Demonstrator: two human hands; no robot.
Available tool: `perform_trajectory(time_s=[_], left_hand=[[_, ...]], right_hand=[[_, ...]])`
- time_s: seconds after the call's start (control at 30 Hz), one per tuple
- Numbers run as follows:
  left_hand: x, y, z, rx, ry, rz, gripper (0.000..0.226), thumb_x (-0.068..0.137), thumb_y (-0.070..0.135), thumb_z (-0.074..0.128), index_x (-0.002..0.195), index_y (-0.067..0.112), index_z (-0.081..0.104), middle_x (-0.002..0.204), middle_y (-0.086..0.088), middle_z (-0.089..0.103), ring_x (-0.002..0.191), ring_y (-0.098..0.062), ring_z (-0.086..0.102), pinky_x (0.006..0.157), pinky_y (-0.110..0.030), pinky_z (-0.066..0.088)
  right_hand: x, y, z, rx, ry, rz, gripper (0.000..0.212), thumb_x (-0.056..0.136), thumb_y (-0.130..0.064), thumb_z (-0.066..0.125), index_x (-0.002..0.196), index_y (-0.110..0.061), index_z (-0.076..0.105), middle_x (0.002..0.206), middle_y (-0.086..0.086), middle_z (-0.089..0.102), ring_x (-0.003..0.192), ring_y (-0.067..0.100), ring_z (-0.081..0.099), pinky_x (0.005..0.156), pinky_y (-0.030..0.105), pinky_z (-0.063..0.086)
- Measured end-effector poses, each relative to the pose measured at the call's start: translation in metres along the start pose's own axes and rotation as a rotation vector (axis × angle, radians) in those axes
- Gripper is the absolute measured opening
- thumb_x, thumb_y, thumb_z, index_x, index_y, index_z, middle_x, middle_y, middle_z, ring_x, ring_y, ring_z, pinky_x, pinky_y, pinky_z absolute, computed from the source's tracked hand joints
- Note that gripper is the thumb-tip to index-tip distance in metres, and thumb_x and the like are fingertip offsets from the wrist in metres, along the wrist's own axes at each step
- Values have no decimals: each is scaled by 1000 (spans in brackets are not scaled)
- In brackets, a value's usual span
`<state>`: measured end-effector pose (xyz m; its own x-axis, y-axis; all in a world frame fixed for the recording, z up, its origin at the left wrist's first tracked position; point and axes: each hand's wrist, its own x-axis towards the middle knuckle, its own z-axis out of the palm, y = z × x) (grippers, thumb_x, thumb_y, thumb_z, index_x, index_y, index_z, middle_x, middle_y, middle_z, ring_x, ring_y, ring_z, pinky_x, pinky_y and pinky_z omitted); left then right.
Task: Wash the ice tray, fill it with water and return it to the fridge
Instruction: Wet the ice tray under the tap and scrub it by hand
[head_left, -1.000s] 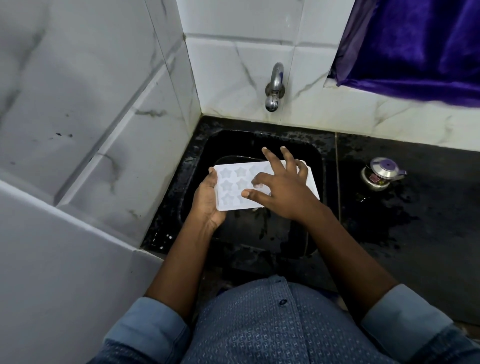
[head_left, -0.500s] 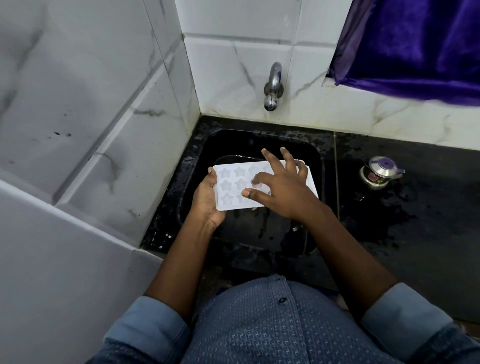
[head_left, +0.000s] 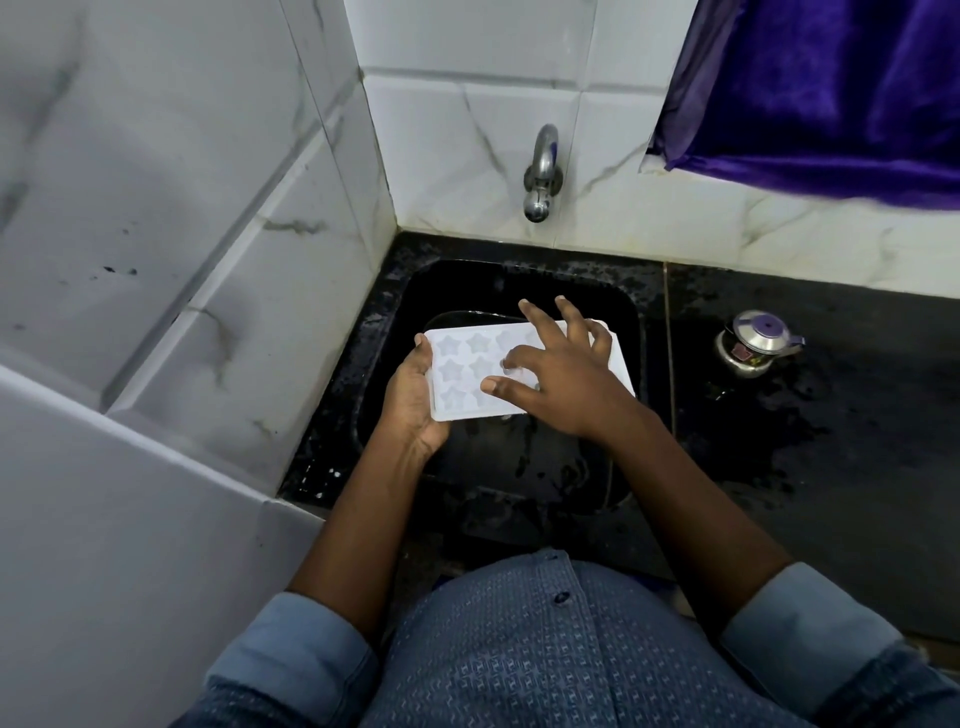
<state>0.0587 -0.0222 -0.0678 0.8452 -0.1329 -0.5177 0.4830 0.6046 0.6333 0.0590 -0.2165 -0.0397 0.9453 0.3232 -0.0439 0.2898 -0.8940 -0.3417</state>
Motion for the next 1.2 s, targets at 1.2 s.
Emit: perform_trajectory(time_s=[1.2], left_hand=[[14,1,-15,28,23,20,72,108,61,38,143,2,59,133,-25,69,120,-43,69,85,-52,62]], right_hand=[[1,-8,6,54,-20,4,75,84,-90,26,118,-41,71,174,-5,15,160,25,-9,122,55,-5]])
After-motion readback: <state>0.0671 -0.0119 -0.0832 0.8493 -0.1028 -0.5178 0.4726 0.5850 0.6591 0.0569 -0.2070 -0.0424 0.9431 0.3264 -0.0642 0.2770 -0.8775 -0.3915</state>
